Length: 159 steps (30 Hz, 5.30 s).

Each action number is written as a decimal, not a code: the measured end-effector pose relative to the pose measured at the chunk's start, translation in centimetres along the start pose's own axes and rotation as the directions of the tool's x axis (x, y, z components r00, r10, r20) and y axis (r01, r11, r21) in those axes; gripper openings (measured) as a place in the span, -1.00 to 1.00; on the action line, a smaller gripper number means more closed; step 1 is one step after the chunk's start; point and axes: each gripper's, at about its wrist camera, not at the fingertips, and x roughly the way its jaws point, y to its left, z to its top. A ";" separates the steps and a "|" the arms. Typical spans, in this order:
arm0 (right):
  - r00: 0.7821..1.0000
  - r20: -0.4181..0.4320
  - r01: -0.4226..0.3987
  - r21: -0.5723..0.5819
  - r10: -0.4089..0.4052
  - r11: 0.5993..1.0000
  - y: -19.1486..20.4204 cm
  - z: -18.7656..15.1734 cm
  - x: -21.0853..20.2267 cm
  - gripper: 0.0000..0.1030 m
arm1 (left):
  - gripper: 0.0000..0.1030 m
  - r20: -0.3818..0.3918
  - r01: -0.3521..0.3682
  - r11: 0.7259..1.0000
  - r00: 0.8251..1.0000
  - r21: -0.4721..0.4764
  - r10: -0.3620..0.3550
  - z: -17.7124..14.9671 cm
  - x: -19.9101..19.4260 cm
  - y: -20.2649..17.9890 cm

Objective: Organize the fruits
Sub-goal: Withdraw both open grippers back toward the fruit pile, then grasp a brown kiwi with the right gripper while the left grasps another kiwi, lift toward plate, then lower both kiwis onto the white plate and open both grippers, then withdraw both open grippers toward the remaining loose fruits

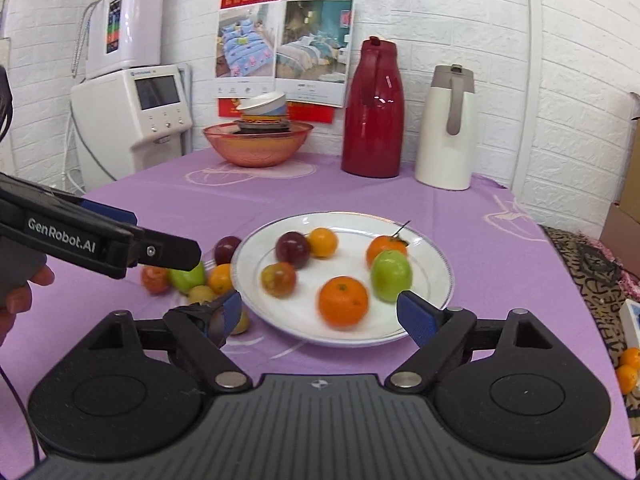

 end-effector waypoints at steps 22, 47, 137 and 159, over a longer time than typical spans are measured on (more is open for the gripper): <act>0.987 -0.132 -0.081 0.072 0.090 0.994 3.5 -1.6 3.9 0.88 | 1.00 -0.012 0.030 0.996 0.999 -0.081 -0.031 -4.0 -3.0 3.8; 0.985 -0.152 -0.069 0.090 0.082 0.994 3.4 -1.3 5.1 -0.07 | 1.00 -0.052 0.111 0.990 0.992 -0.091 -0.116 -2.5 1.9 1.7; 0.998 0.056 -0.008 0.028 0.007 1.000 0.5 -0.3 -1.4 1.00 | 1.00 0.066 -0.075 0.997 0.995 -0.013 0.076 0.2 -1.7 0.9; 0.997 -0.027 -0.070 0.142 0.074 0.987 4.2 0.2 2.1 1.00 | 1.00 0.010 -0.040 0.999 0.999 -0.029 0.040 -2.6 0.2 4.5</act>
